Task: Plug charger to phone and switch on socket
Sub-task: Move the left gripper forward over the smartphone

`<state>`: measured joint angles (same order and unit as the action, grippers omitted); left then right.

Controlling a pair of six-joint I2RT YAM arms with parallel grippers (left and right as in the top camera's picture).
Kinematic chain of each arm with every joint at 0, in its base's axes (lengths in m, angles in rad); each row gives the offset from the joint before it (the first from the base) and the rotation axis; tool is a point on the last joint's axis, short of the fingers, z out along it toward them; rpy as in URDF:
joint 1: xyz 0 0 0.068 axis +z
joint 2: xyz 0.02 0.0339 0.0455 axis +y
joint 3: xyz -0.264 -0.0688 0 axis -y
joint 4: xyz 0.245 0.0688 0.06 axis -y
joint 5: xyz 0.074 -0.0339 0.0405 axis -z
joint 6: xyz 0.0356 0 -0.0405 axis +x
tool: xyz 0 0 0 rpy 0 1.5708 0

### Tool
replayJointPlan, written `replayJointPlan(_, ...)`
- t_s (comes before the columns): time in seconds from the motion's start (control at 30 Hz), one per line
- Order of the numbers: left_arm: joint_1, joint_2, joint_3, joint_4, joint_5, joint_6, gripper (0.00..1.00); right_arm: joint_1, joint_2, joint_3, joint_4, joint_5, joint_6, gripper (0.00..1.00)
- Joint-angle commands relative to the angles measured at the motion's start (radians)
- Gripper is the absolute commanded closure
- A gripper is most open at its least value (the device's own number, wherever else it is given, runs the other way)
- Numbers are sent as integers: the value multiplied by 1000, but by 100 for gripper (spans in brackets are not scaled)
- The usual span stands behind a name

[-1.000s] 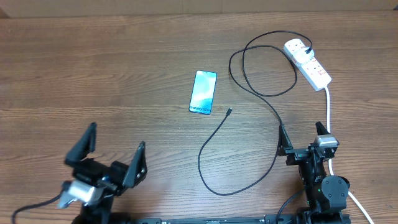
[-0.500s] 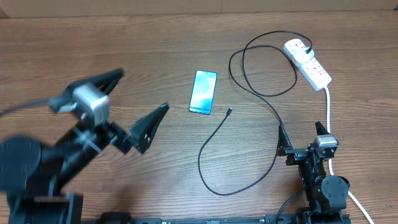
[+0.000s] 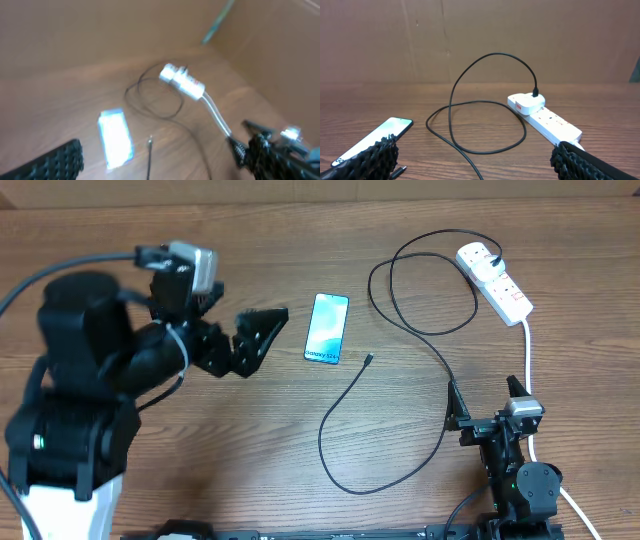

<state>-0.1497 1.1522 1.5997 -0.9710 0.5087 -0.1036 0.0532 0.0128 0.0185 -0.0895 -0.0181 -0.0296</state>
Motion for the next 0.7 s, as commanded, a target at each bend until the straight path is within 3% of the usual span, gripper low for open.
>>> replayJointPlan(0.0, -58, 97, 141, -109, -299, 15, 0, 5, -10, -10, 5, 9, 3, 0)
replayJointPlan(0.3, -80, 188, 164, -174, -119, -30, 0, 5, -10, -10, 5, 9, 3, 0)
replayJointPlan(0.5, -85, 218, 166, -224, -162, -150, 0, 5, -10, -10, 5, 9, 3, 0)
replayJointPlan(0.67, -149, 269, 196, -310, -366, -230, 0, 5, -10, -10, 5, 9, 3, 0)
